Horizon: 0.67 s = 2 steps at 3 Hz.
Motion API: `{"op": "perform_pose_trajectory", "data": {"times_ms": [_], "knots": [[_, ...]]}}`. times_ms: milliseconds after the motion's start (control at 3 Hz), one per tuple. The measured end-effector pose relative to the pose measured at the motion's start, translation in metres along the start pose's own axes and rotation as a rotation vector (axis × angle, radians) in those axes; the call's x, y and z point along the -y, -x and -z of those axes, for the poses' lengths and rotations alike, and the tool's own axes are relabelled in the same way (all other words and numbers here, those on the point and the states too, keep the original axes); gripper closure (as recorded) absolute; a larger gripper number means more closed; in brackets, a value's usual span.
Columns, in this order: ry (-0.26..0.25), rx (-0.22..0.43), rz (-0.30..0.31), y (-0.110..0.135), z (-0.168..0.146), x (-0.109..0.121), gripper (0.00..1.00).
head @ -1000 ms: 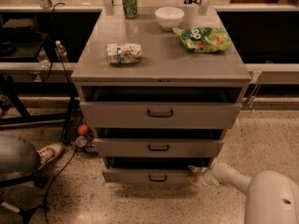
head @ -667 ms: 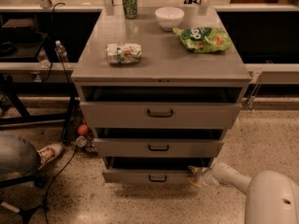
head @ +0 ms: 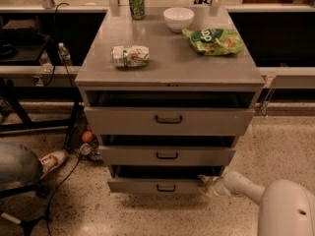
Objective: Open bottom drawer
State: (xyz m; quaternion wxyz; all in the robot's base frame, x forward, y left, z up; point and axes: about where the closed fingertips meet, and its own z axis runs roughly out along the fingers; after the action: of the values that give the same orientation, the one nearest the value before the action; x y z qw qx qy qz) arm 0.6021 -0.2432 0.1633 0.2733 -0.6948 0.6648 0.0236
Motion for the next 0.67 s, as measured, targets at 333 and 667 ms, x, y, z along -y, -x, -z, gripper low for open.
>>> {"op": "perform_pose_trajectory", "data": {"times_ms": [333,667], "knots": [[0.000,0.000,0.000,0.0001,-0.0001,-0.0001,0.22],[0.000,0.000,0.000,0.0001,-0.0002,-0.0002,0.01]]}}
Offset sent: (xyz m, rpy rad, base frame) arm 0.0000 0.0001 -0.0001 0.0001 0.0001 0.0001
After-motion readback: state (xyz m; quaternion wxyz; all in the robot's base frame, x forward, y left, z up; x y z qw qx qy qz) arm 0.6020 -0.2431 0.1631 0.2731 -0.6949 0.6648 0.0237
